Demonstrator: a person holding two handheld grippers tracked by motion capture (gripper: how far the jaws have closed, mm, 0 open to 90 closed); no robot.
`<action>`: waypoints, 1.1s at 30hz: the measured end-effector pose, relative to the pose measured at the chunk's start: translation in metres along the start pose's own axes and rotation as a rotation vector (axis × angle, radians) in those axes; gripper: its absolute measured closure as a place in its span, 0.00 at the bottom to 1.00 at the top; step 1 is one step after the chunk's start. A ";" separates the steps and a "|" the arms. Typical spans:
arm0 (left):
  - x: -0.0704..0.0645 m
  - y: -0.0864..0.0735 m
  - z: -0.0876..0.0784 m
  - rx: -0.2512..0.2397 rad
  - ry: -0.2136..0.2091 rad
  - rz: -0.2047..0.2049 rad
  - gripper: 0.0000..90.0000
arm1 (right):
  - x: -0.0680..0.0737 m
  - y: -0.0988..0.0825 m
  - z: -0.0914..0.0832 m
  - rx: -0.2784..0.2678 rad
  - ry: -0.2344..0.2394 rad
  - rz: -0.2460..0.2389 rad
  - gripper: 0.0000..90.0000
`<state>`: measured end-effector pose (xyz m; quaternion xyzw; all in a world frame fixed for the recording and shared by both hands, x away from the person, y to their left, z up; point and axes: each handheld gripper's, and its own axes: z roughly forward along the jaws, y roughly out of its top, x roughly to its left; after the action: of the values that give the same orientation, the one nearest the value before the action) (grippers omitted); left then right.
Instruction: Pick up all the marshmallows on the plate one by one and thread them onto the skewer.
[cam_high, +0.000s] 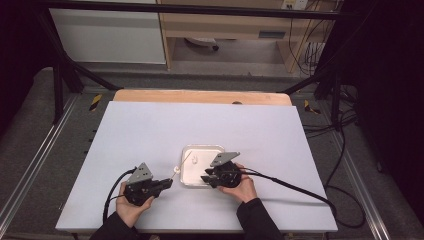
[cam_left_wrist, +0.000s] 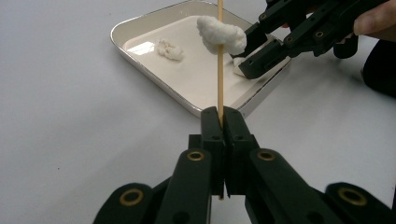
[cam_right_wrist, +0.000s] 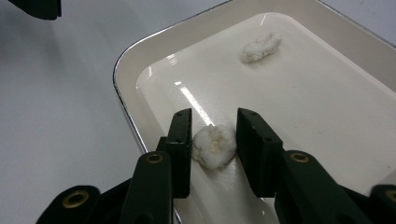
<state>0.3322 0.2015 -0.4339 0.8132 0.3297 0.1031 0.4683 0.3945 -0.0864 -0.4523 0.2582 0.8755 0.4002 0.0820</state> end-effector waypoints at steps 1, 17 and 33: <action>0.000 0.000 0.000 0.000 0.000 -0.001 0.99 | 0.000 0.000 0.000 0.000 0.000 -0.001 0.76; -0.001 0.000 0.000 -0.004 -0.003 0.004 0.99 | -0.004 0.006 -0.010 -0.036 0.018 0.052 0.83; -0.007 0.000 0.001 -0.011 -0.028 0.028 0.99 | -0.010 0.025 -0.046 -0.182 0.065 0.122 0.84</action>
<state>0.3271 0.1962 -0.4331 0.8165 0.3113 0.1001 0.4759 0.3966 -0.1081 -0.4039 0.2895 0.8202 0.4906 0.0524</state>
